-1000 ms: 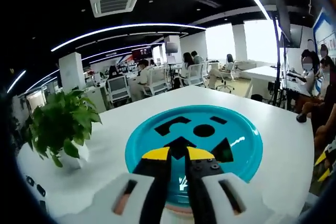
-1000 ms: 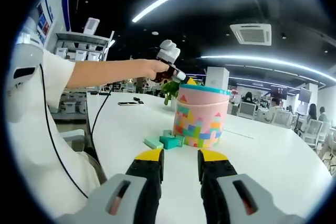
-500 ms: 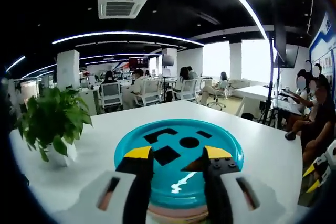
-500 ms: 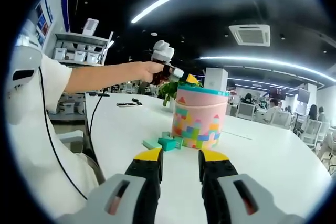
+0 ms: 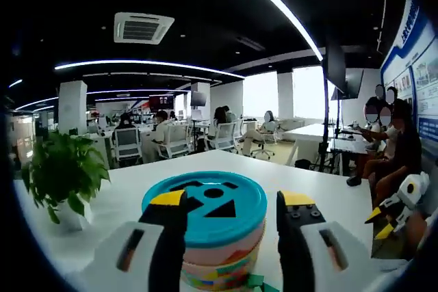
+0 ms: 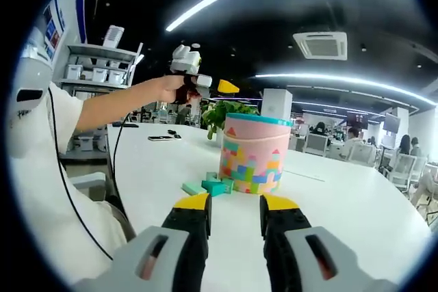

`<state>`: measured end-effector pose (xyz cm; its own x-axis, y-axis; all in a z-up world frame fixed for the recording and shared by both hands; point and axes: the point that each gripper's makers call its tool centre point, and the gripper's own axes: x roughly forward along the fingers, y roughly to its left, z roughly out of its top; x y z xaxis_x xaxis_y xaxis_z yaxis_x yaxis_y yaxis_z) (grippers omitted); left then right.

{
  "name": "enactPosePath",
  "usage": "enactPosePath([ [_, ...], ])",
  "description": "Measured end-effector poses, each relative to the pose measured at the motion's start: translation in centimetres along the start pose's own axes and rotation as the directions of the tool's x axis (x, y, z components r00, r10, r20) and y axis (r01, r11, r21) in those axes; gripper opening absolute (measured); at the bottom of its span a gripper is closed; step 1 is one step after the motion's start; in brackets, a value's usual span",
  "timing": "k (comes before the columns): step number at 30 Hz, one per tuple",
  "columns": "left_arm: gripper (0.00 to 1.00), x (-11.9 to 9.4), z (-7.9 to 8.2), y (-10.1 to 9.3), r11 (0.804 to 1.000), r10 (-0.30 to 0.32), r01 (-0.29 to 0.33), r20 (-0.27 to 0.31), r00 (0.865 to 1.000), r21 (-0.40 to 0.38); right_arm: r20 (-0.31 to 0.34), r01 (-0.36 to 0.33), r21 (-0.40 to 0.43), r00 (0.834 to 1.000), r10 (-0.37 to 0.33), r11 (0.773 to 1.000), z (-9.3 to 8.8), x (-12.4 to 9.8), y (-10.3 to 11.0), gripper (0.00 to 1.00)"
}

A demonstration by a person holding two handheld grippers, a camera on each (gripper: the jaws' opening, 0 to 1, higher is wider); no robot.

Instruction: Arrange the toys in the designated storage area by placing each visible toy with the group until no toy remains scattered across the table.

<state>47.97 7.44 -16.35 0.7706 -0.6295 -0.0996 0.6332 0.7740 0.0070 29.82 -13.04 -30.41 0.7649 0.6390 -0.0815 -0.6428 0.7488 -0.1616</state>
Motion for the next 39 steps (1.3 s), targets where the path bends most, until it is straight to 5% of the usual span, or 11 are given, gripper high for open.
enactPosePath([
  [11, 0.51, -3.0, -2.5, 0.4, 0.991, -0.009, 0.014, 0.044, 0.999, -0.129, 0.025, 0.014, 0.019, 1.000, -0.015, 1.000, 0.7, 0.2, -0.1, 0.30],
  [21, 0.50, -7.3, -5.4, -0.4, 0.996, 0.013, -0.010, 0.031, 0.999, -0.087, 0.003, 0.015, 0.002, 1.000, -0.015, 1.000, 0.1, 0.3, -0.3, 0.29],
  [30, 0.50, -9.5, -5.8, -0.7, 0.989, 0.030, -0.015, 0.100, 0.995, -0.148, -0.001, 0.005, -0.018, 1.000, -0.005, 1.000, 0.2, 0.2, 0.2, 0.29],
  [39, 0.46, -10.8, -5.8, -1.3, 0.996, 0.049, -0.039, 0.121, 0.991, -0.084, -0.002, 0.007, -0.020, 1.000, -0.007, 1.000, 0.2, 0.2, 0.1, 0.29],
])
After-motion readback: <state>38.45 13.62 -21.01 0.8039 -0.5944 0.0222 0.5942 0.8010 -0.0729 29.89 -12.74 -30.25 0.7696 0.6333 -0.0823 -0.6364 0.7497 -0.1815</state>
